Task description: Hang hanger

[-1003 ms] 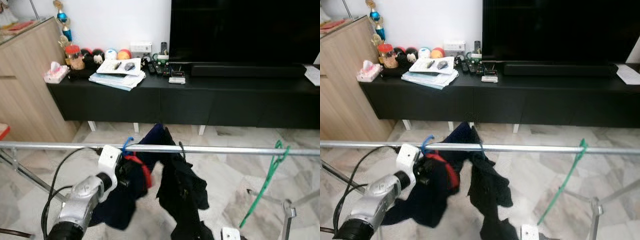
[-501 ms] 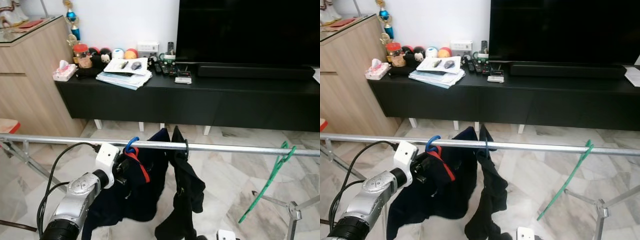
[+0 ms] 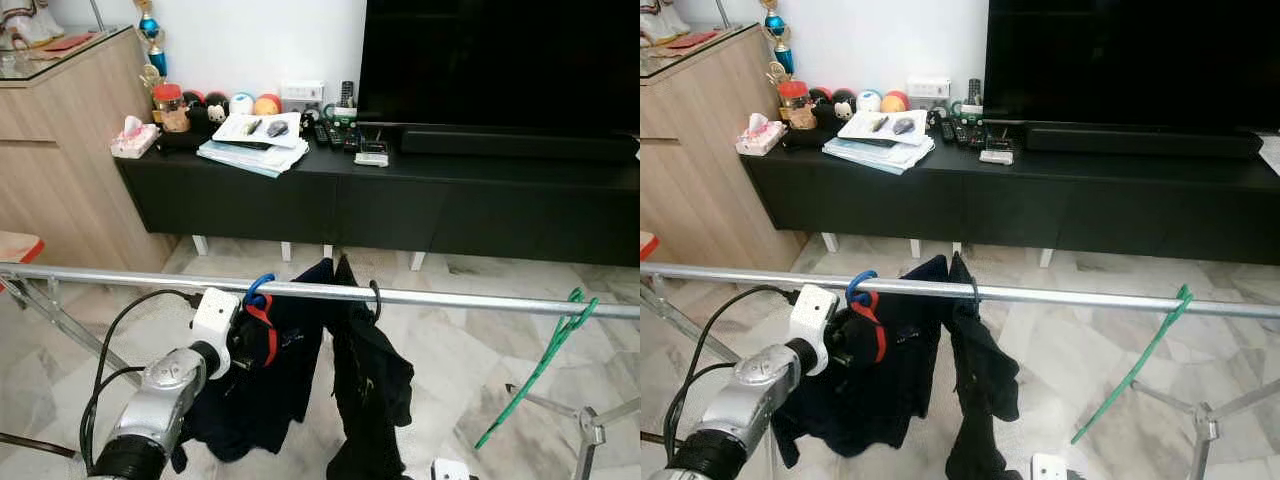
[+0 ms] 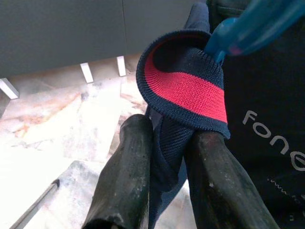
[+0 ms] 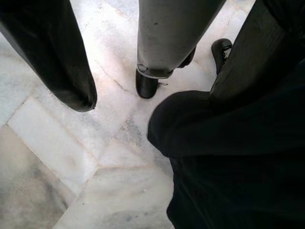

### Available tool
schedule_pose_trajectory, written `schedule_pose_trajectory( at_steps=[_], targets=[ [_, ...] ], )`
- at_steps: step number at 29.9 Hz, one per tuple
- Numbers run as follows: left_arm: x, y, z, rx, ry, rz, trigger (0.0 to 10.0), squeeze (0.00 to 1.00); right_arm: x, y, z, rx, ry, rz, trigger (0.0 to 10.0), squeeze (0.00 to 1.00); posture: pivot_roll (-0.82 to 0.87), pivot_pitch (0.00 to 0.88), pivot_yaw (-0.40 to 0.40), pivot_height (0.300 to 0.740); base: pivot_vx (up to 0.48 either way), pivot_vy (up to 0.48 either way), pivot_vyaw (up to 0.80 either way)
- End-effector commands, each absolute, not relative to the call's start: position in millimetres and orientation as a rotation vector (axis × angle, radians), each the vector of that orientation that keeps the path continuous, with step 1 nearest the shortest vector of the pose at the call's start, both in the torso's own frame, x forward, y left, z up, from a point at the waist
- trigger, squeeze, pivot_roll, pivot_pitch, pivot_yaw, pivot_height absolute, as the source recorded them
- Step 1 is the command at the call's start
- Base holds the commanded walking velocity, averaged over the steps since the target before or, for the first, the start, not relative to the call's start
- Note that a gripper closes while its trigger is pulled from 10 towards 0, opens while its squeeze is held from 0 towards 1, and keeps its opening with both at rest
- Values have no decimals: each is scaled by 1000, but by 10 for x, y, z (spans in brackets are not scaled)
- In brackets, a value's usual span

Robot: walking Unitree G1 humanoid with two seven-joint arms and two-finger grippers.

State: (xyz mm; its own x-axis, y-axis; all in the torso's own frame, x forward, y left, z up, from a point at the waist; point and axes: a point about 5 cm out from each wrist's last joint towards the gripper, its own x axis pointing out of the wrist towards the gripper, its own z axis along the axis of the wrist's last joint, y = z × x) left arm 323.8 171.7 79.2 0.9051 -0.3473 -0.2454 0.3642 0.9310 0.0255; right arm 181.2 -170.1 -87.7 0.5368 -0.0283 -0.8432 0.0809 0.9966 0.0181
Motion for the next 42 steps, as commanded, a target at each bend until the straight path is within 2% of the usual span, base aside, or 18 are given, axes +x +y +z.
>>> schedule_pose_trajectory(
  at_steps=[1, 15, 18, 23, 25, 27, 29, 30, 31, 35, 37, 41, 42],
  targets=[
    [3210, 1760, 773, 62, 244, -341, 10000, 1000, 1782, -1697, -893, 53, 1019, -58, 10000, 0, -29, 48, -4, 740, 0, 0, 0],
    [3075, 1801, 923, 18, 157, -404, 10000, 1000, 1777, -1688, -895, 55, 1018, -60, 10000, 0, -30, 47, 7, 740, 0, 0, 0],
    [2994, 1806, 948, 15, 158, -450, 10000, 1000, 1779, -1690, -895, 56, 1018, -61, 10000, 0, -29, 54, 8, 740, 0, 0, 0],
    [2696, 1888, 891, 131, 229, -597, 10000, 1000, 1784, -1699, -892, 54, 1019, -61, 10000, 0, -20, 67, 5, 740, 0, 0, 0],
    [2661, 1919, 890, 133, 235, -599, 10000, 1000, 1784, -1701, -891, 53, 1019, -60, 10000, 0, -20, 69, 6, 740, 0, 0, 0],
    [2599, 2010, 889, 132, 246, -581, 10000, 1000, 1785, -1703, -891, 53, 1018, -61, 10000, 0, -19, 73, 6, 740, 0, 0, 0],
    [2514, 2227, 864, 132, 267, -494, 10000, 1000, 1787, -1705, -890, 53, 1018, -60, 10000, 0, -19, 75, 5, 740, 0, 0, 0],
    [2514, 2227, 864, 132, 267, -494, 10000, 1000, 1787, -1705, -890, 53, 1018, -60, 10000, 0, -19, 75, 5, 740, 0, 0, 0],
    [2469, 2377, 823, 135, 284, -427, 10000, 1000, 1789, -1710, -889, 50, 1018, -60, 10000, 0, -17, 79, 5, 740, 0, 0, 0],
    [2341, 2708, 699, 115, 314, -238, 10000, 1000, 1792, -1714, -887, 48, 1019, -60, 10000, 0, -13, 85, 5, 740, 0, 0, 0],
    [2317, 2754, 676, 108, 316, -207, 10000, 1000, 1792, -1715, -887, 47, 1019, -59, 10000, 0, -16, 88, 4, 740, 0, 0, 0],
    [2190, 2979, 440, 119, 411, -21, 10000, 1000, 1792, -1714, -887, 46, 1019, -57, 10000, 0, -13, 88, 6, 740, 0, 0, 0],
    [2154, 3024, 340, 136, 464, 18, 10000, 0, 1792, -1713, -887, 46, 1019, -57, 10000, 0, -11, 88, 3, 740, 0, 0, 0]
  ],
)
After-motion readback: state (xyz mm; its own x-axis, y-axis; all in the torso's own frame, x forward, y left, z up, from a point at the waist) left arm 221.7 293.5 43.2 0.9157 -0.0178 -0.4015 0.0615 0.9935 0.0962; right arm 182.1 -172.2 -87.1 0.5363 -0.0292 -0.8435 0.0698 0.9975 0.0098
